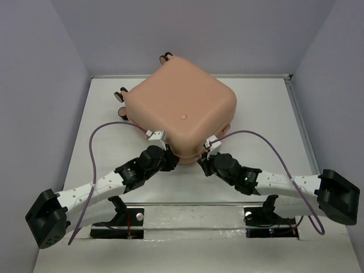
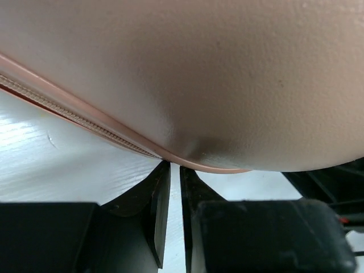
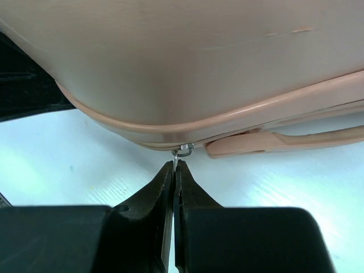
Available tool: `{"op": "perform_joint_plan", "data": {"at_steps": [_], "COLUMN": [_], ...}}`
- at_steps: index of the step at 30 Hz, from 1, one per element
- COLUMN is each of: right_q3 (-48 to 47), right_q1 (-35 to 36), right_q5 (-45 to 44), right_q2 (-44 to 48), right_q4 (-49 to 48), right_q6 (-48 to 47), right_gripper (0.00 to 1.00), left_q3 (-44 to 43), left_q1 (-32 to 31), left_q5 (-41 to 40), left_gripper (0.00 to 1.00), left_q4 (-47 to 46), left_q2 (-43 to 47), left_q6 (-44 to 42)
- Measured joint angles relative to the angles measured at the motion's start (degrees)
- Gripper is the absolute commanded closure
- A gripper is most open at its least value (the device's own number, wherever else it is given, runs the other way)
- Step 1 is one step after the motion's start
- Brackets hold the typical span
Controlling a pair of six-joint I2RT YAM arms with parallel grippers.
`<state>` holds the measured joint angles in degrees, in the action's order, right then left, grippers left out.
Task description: Pack the luggage
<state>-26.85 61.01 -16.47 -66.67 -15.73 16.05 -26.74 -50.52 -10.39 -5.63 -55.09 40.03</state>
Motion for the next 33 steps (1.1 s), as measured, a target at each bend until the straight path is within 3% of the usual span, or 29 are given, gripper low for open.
{"op": "perform_joint_plan", "data": {"at_steps": [3,7,12,22,23,24,27,28,30,33], "right_q3": [-1.4,-8.9,-13.8,-9.6,-8.9,-8.0,-5.7,-4.9,-3.0,-1.2], "right_q1": [4.9,11.8,14.7,15.9,16.0,16.1,16.7,16.8,17.4,18.3], "right_q5": [-6.7,-17.1,-26.4,-29.5,-29.2,-28.7,-27.8,-27.5,-26.6,-25.4], "right_q2": [-1.6,-11.0,-18.7,-17.5,-16.6,-15.6,-12.6,-11.7,-9.4,-6.7], "right_q4": [1.0,3.5,2.2,-5.7,-5.8,-6.0,-6.2,-6.2,-6.5,-6.4], "right_q6": [2.6,5.3,7.3,11.1,11.5,12.2,13.6,14.1,15.4,16.7], "right_gripper": [0.93,0.93,0.93,0.93,0.93,0.93,0.93,0.93,0.93,0.93], "left_q3": [-0.6,-2.5,-4.3,-5.3,-5.3,-5.3,-5.3,-5.3,-5.4,-7.3], "left_q1": [-0.2,-0.2,0.5,1.0,0.9,0.8,0.9,1.1,2.7,6.6], "left_q5": [1.0,2.1,0.6,-0.1,0.0,0.1,0.7,0.7,1.9,4.7], "left_gripper": [0.76,0.76,0.76,0.73,0.69,0.57,0.35,0.23,0.14,0.1], "left_q4": [0.5,2.6,4.7,5.4,5.4,5.6,7.5,8.6,12.3,18.1], "left_q2": [-0.8,-3.6,-7.0,-7.6,-7.6,-7.4,-6.0,-5.4,-2.6,1.1], "left_q6": [-0.6,-1.5,-2.3,-2.8,-3.0,-3.1,-4.0,-4.3,-5.5,-7.3]}}
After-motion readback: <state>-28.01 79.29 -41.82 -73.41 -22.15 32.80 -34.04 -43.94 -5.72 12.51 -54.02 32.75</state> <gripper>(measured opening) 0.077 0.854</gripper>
